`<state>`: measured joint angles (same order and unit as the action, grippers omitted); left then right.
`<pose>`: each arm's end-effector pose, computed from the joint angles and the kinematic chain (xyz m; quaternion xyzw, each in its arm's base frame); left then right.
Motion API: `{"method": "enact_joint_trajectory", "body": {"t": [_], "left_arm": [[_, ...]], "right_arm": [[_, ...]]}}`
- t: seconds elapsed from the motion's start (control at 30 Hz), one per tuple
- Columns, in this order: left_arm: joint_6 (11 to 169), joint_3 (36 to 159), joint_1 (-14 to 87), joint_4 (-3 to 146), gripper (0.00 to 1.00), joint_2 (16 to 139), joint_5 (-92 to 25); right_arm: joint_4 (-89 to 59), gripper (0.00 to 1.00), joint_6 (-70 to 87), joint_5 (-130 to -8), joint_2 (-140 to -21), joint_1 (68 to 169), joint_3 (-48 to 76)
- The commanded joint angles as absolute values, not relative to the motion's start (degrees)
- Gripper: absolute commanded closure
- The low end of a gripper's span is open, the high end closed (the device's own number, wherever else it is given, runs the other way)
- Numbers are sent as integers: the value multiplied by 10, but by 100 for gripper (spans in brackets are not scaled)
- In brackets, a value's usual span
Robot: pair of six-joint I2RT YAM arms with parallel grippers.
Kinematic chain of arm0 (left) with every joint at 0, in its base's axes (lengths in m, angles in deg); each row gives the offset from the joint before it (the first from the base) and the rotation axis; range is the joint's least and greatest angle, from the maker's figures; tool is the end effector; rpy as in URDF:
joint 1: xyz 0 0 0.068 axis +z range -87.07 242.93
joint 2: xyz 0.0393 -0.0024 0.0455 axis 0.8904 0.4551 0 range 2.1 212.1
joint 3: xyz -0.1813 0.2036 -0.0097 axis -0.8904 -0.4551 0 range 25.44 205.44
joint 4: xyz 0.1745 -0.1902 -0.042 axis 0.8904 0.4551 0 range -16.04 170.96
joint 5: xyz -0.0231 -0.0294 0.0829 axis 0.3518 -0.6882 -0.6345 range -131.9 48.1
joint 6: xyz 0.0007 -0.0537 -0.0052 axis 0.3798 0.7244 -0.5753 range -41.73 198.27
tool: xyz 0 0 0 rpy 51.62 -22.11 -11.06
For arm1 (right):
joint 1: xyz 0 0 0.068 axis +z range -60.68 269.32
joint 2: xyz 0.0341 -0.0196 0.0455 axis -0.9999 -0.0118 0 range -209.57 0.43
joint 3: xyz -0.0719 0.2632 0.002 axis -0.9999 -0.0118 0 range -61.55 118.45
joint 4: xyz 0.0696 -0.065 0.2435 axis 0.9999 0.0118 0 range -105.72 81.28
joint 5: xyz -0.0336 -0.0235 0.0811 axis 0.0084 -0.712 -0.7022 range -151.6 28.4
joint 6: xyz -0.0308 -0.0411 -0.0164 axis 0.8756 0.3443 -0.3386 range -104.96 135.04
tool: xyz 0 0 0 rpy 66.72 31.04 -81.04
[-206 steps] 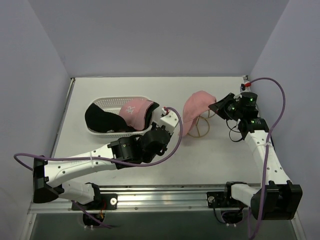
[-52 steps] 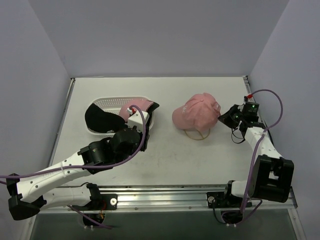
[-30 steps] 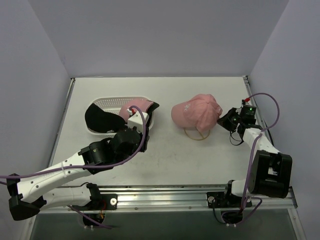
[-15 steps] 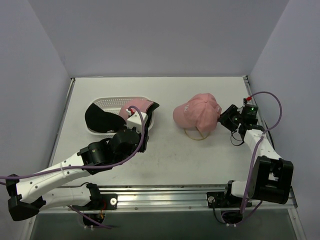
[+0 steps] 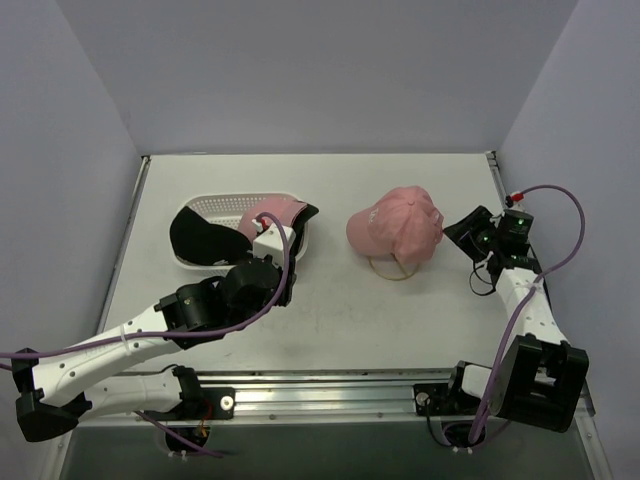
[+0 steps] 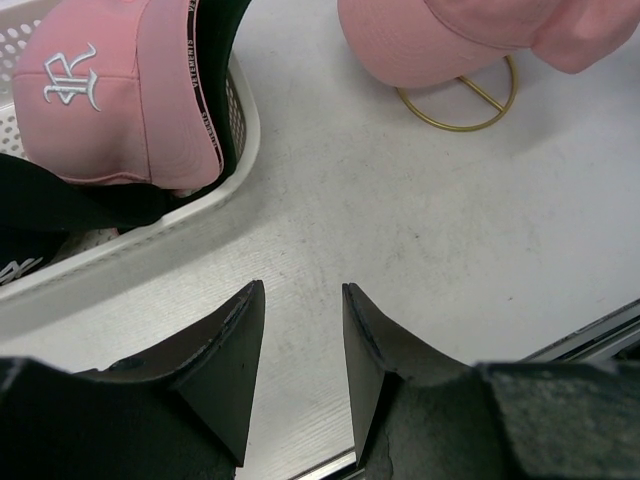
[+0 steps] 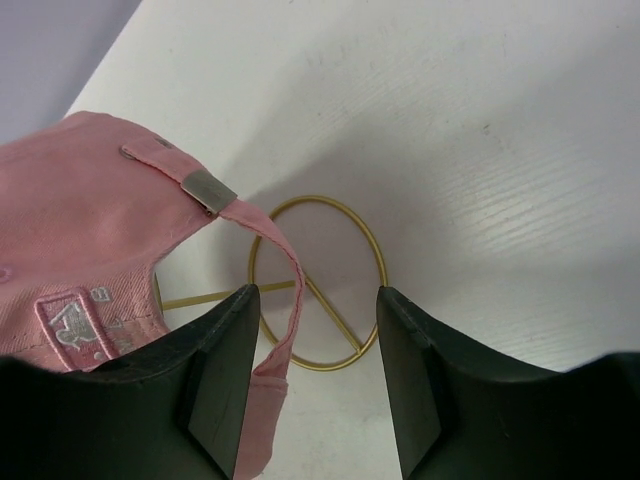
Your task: Stack the hats
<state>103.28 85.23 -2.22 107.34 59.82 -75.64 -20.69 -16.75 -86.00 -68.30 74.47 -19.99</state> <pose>0.1063 -0.1825 0.3516 0.1527 0.8323 -0.1536 0.5103 0.2629 -0.0545 0.2608 0.2129 0.7917 0.2538 0.5134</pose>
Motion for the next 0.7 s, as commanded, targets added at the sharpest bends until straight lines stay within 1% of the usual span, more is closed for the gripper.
{"method": "enact_joint_trajectory", "body": {"t": [0.0, 0.2, 0.33, 0.37, 0.47, 0.53, 0.57, 0.6, 0.67], "left_arm": [[1038, 865, -20, 1079, 54, 585, -757], [1035, 881, -19, 1081, 54, 589, -758], [1024, 920, -16, 1082, 51, 624, -763], [1020, 946, -11, 1090, 51, 633, -763], [1014, 997, 26, 1104, 51, 663, -744], [1011, 1012, 76, 1109, 51, 678, -728], [1013, 1023, 98, 1118, 50, 683, -707], [1016, 1028, 145, 1123, 51, 692, -691], [1025, 1034, 192, 1142, 50, 701, -657]], "right_arm": [[-230, 53, -185, -877, -658, 727, -213], [-219, 53, -198, -864, -622, 716, -213], [-206, 53, -210, -845, -589, 713, -204], [-197, 53, -211, -838, -576, 713, -195], [-167, 53, -205, -830, -554, 713, -174], [-150, 53, -192, -820, -545, 713, -152], [-126, 53, -187, -815, -536, 713, -144], [-120, 52, -185, -810, -531, 713, -137], [-106, 52, -177, -804, -515, 713, -130]]}}
